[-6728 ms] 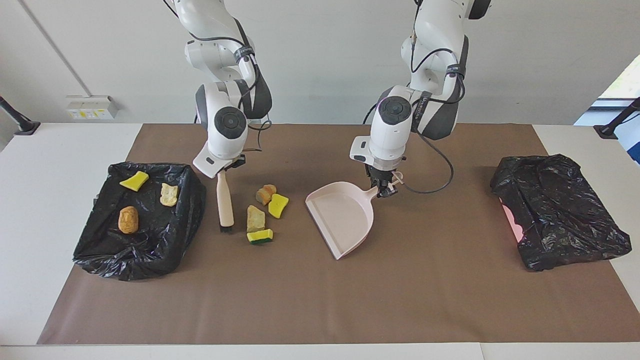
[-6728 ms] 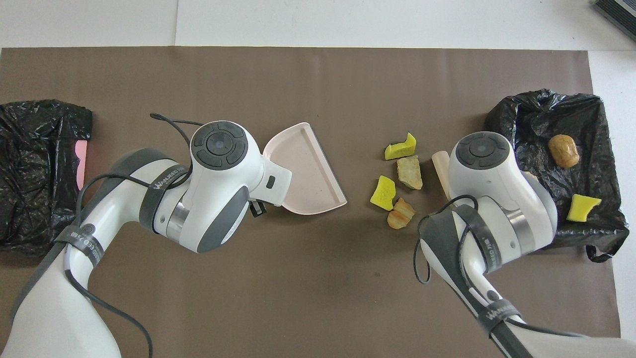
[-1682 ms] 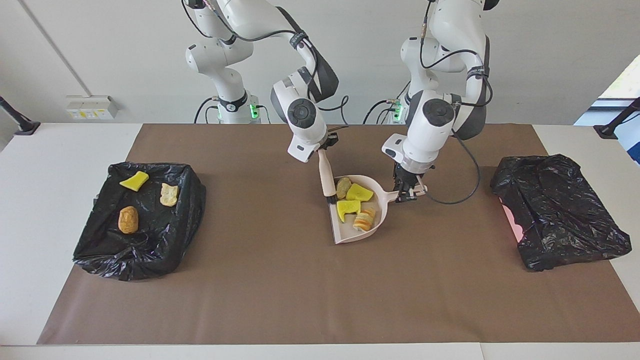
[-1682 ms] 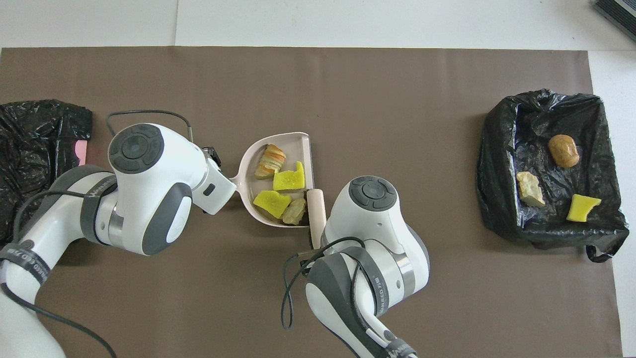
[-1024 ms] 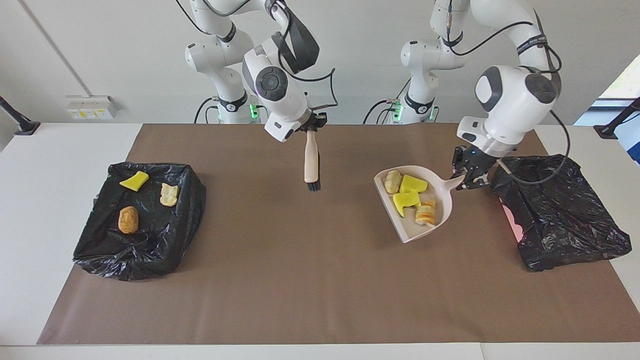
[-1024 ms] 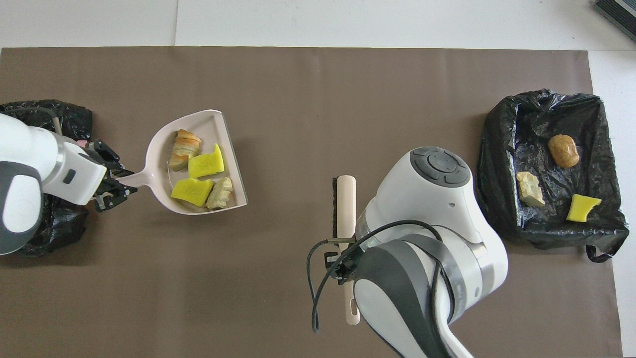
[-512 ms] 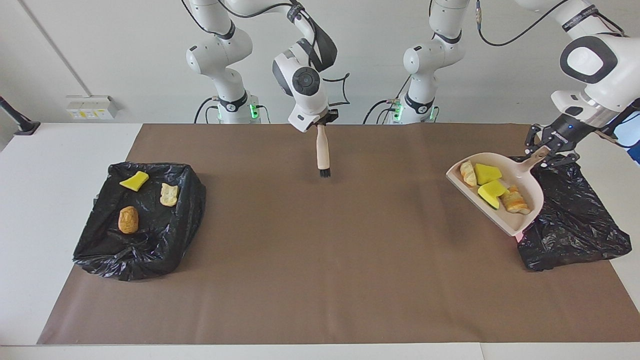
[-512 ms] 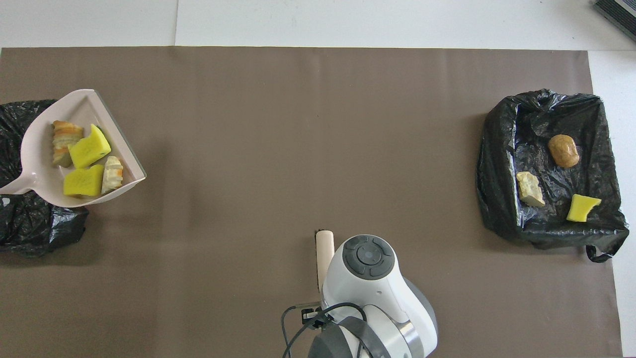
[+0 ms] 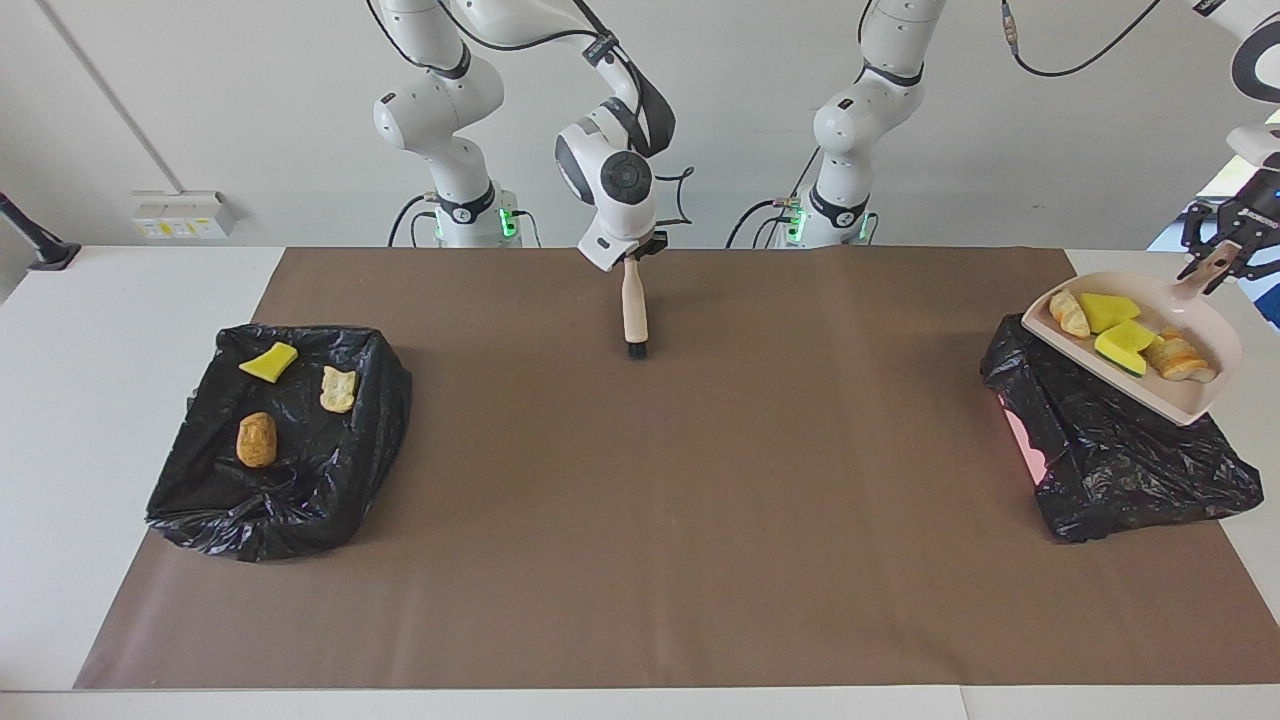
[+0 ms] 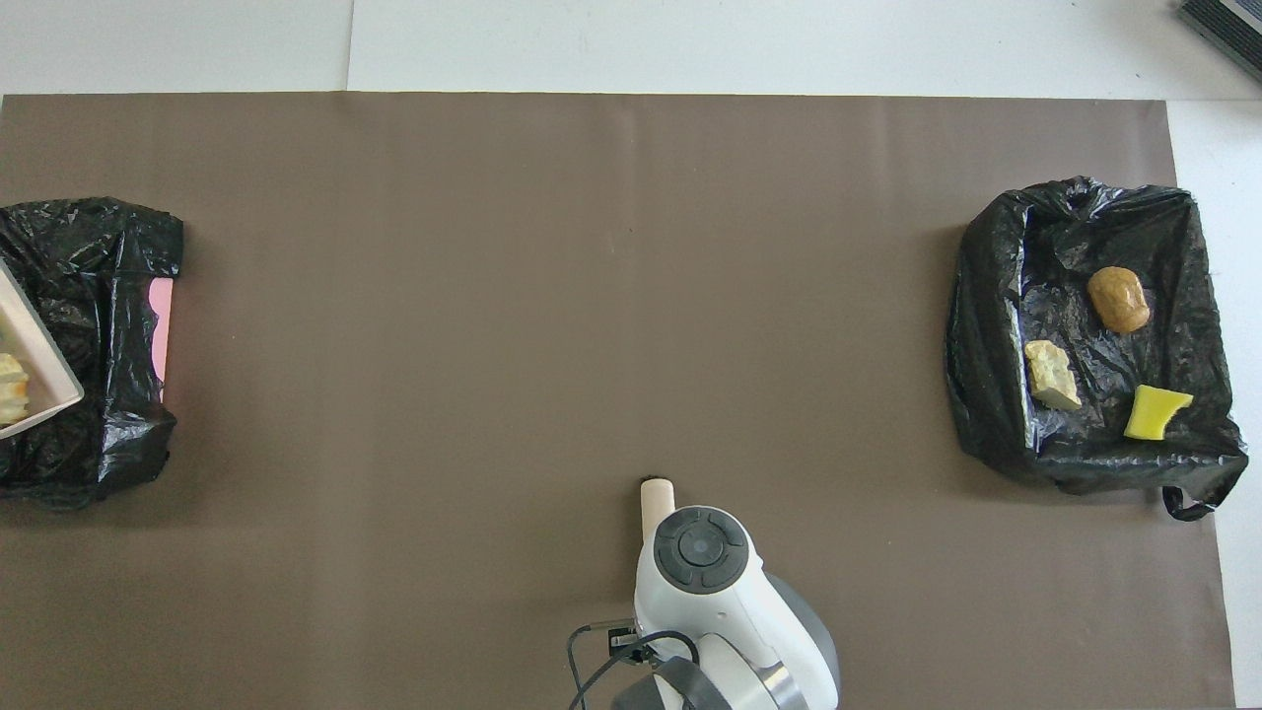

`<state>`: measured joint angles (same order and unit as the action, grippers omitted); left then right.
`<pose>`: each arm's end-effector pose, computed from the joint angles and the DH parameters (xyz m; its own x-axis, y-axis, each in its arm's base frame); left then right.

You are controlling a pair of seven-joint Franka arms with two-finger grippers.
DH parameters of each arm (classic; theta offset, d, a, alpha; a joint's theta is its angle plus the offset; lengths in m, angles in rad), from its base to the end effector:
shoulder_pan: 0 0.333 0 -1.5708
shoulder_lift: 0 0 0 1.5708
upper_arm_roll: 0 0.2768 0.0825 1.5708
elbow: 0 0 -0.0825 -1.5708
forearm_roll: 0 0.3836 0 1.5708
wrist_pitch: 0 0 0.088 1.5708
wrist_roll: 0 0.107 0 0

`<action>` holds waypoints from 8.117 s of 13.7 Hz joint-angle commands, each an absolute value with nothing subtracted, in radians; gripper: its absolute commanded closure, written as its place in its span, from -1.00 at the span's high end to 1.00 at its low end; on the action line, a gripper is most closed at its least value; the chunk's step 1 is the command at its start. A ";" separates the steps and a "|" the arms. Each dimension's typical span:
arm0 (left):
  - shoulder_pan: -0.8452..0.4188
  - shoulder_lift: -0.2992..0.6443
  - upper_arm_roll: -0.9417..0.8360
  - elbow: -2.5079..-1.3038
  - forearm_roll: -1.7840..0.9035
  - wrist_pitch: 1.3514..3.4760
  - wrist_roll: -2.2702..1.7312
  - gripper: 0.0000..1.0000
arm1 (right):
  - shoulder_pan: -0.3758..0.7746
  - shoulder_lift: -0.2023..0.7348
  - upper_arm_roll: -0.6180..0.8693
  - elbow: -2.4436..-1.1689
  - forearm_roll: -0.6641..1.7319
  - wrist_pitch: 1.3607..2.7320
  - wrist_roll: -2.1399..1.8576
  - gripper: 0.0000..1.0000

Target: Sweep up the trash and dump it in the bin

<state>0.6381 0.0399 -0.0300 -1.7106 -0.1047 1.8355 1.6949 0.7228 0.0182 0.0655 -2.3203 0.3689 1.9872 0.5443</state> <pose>0.4827 0.3261 0.5202 0.4797 -0.8725 0.0929 -0.8679 -0.4874 -0.0957 0.3151 0.3489 0.2735 0.8941 0.0381 -0.4462 0.0253 -0.9991 -0.0345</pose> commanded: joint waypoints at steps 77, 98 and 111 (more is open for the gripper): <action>-0.623 0.581 -0.061 -1.422 0.068 2.112 -0.641 0.44 | 0.003 -0.106 -0.054 -1.592 -0.032 1.466 0.003 1.00; -0.157 0.006 -0.060 -1.641 0.058 1.758 0.132 1.00 | 0.008 -0.104 -0.049 -1.591 -0.031 1.476 -0.002 1.00; -0.009 0.008 -0.052 -1.519 -0.031 1.580 0.229 1.00 | 0.008 -0.104 -0.048 -1.591 -0.031 1.476 -0.003 1.00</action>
